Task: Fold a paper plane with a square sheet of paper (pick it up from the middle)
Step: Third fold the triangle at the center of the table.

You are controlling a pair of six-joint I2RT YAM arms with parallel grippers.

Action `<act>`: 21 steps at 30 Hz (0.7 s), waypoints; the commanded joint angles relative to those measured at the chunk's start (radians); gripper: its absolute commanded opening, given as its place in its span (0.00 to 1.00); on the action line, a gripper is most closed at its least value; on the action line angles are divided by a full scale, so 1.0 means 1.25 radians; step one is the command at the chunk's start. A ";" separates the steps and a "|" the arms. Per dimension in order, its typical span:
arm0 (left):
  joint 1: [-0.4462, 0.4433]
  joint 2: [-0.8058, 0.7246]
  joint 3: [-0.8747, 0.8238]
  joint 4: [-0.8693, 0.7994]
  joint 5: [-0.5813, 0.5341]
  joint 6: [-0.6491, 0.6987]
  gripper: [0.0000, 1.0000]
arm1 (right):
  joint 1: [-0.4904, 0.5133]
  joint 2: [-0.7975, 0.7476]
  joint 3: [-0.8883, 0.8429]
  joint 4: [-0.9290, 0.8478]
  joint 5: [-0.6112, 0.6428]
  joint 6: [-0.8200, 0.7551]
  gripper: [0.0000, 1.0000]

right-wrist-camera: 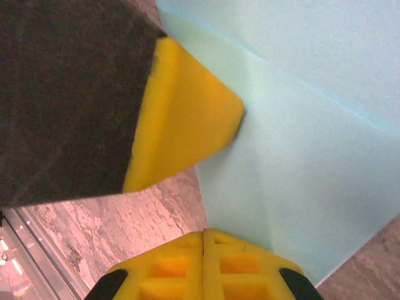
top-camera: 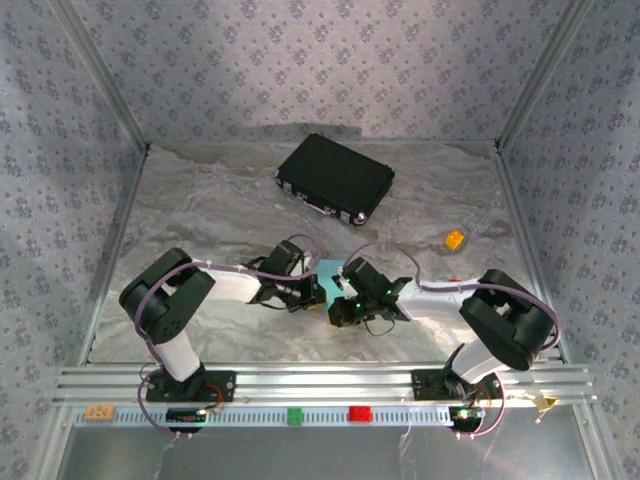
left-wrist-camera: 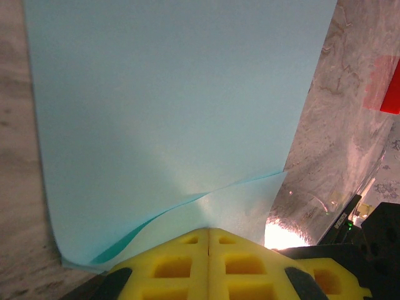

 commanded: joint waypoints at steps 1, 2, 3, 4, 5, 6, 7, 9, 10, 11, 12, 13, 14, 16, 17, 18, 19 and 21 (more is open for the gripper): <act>0.006 0.002 -0.005 -0.064 -0.039 0.015 0.00 | 0.010 -0.020 -0.030 -0.029 -0.012 0.018 0.06; 0.006 0.002 -0.005 -0.065 -0.038 0.015 0.00 | 0.011 -0.025 -0.035 -0.034 -0.012 0.019 0.07; 0.006 0.002 -0.005 -0.066 -0.040 0.015 0.00 | 0.013 -0.030 -0.041 -0.036 -0.010 0.020 0.07; 0.006 0.002 -0.006 -0.066 -0.039 0.015 0.00 | 0.013 -0.035 -0.047 -0.039 -0.008 0.020 0.07; 0.006 0.002 -0.005 -0.066 -0.040 0.015 0.00 | 0.014 -0.041 -0.053 -0.041 -0.006 0.022 0.07; 0.005 0.002 -0.006 -0.067 -0.041 0.016 0.00 | 0.015 -0.048 -0.060 -0.044 -0.006 0.022 0.07; 0.007 0.002 -0.007 -0.067 -0.042 0.015 0.00 | 0.016 -0.055 -0.067 -0.045 -0.005 0.023 0.07; 0.008 0.001 -0.008 -0.067 -0.042 0.014 0.00 | 0.017 -0.066 -0.077 -0.051 -0.005 0.024 0.07; 0.007 0.001 -0.008 -0.067 -0.043 0.014 0.00 | 0.018 -0.071 -0.084 -0.055 -0.005 0.024 0.07; 0.007 0.001 -0.009 -0.068 -0.043 0.014 0.00 | 0.019 -0.076 -0.088 -0.059 -0.010 0.022 0.07; 0.008 0.001 -0.008 -0.069 -0.043 0.014 0.00 | 0.023 -0.084 -0.092 -0.068 -0.009 0.020 0.07; 0.007 0.001 -0.008 -0.069 -0.044 0.014 0.00 | 0.024 -0.093 -0.097 -0.078 -0.001 0.023 0.07; 0.008 0.000 -0.010 -0.068 -0.043 0.014 0.00 | 0.024 -0.103 -0.102 -0.080 0.004 0.027 0.07; 0.009 0.001 -0.010 -0.069 -0.043 0.014 0.00 | 0.024 -0.126 -0.114 -0.077 0.005 0.033 0.07; 0.009 0.000 -0.010 -0.069 -0.043 0.014 0.00 | 0.024 -0.134 -0.116 -0.079 0.008 0.034 0.07; 0.008 0.000 -0.009 -0.069 -0.044 0.014 0.00 | 0.024 -0.142 -0.116 -0.087 0.011 0.035 0.07; 0.008 -0.001 -0.010 -0.068 -0.044 0.013 0.00 | 0.022 -0.150 -0.111 -0.100 0.014 0.036 0.07; 0.008 -0.002 -0.010 -0.069 -0.045 0.014 0.00 | 0.017 -0.174 -0.082 -0.151 0.017 0.038 0.07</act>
